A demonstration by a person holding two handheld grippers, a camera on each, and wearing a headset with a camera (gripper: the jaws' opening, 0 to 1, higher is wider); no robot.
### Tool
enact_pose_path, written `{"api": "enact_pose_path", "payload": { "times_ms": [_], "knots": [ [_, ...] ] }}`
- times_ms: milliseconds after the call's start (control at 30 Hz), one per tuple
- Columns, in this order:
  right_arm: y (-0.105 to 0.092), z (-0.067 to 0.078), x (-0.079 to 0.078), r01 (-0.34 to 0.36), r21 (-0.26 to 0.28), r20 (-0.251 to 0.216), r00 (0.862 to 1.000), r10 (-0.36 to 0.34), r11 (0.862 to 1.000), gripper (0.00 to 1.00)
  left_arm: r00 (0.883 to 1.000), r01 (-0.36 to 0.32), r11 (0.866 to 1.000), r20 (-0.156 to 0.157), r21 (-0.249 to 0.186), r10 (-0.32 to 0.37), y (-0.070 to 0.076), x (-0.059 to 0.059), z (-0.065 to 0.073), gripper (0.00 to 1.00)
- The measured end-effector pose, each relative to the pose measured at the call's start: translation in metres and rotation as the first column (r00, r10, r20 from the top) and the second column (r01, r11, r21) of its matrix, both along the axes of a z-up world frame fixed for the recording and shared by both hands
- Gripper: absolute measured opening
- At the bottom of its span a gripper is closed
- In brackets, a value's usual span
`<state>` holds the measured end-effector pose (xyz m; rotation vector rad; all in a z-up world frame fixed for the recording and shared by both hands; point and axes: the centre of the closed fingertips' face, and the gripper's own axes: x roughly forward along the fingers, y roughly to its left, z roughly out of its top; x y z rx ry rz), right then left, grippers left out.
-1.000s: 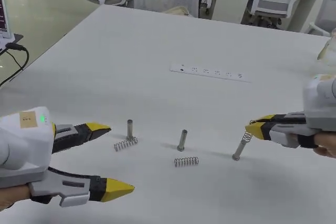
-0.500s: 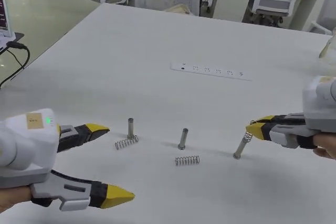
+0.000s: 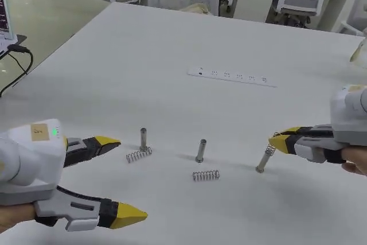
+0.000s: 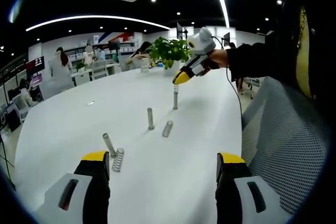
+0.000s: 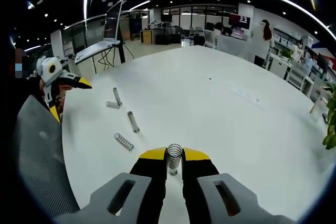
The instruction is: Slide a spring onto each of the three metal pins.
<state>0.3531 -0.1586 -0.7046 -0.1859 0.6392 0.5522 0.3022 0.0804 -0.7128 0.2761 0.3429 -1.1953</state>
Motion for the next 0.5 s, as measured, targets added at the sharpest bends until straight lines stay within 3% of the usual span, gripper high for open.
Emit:
{"api": "enact_pose_path", "payload": {
  "times_ms": [500],
  "knots": [
    [0.000, -0.020, 0.000, -0.002, -0.008, -0.022, 1.000, 0.002, 1.000, 0.07, 1.000, 0.003, 1.000, -0.001, 0.006, -0.003, 0.001, -0.002, -0.001, 0.79]
  ]
}}
